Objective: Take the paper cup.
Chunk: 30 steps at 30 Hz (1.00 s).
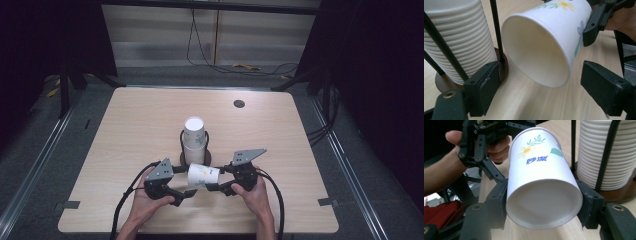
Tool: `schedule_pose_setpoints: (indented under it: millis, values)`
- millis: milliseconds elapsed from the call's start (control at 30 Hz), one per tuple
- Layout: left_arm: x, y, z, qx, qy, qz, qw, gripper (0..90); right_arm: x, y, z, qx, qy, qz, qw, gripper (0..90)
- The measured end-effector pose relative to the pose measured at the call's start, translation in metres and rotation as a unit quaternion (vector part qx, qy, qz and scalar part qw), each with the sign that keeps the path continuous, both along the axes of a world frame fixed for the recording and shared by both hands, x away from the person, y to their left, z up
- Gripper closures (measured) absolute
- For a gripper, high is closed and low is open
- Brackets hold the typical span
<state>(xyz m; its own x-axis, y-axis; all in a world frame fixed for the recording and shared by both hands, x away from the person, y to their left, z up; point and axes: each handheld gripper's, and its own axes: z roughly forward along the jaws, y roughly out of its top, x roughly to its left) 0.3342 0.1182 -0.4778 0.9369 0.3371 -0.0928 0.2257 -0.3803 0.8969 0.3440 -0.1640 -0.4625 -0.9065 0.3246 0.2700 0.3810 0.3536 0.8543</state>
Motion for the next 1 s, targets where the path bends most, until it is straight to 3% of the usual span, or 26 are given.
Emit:
schedule_pose_setpoints:
  millis: [100,500,733,1000]
  values:
    - [0.0002,-0.0002,0.0001,-0.013,0.008,-0.006,0.9999,15.9,0.0,0.0003,-0.0008,0.004,0.0,0.001,1.0,36.0]
    - [-0.0002,-0.0017,-0.0005,-0.034,0.006,-0.01,0.9993,15.9,-0.0021,-0.0053,-0.0022,0.036,-0.007,0.007,0.9993,36.1]
    - [-0.0011,-0.0029,-0.0008,-0.049,0.01,-0.026,0.9984,15.6,-0.0021,-0.0053,-0.0034,0.053,0.002,0.021,0.9983,36.1]
    - [-0.0002,-0.0024,0.0,-0.059,0.008,-0.029,0.9978,15.8,-0.0026,-0.0038,-0.0037,0.052,0.004,0.031,0.9982,36.1]
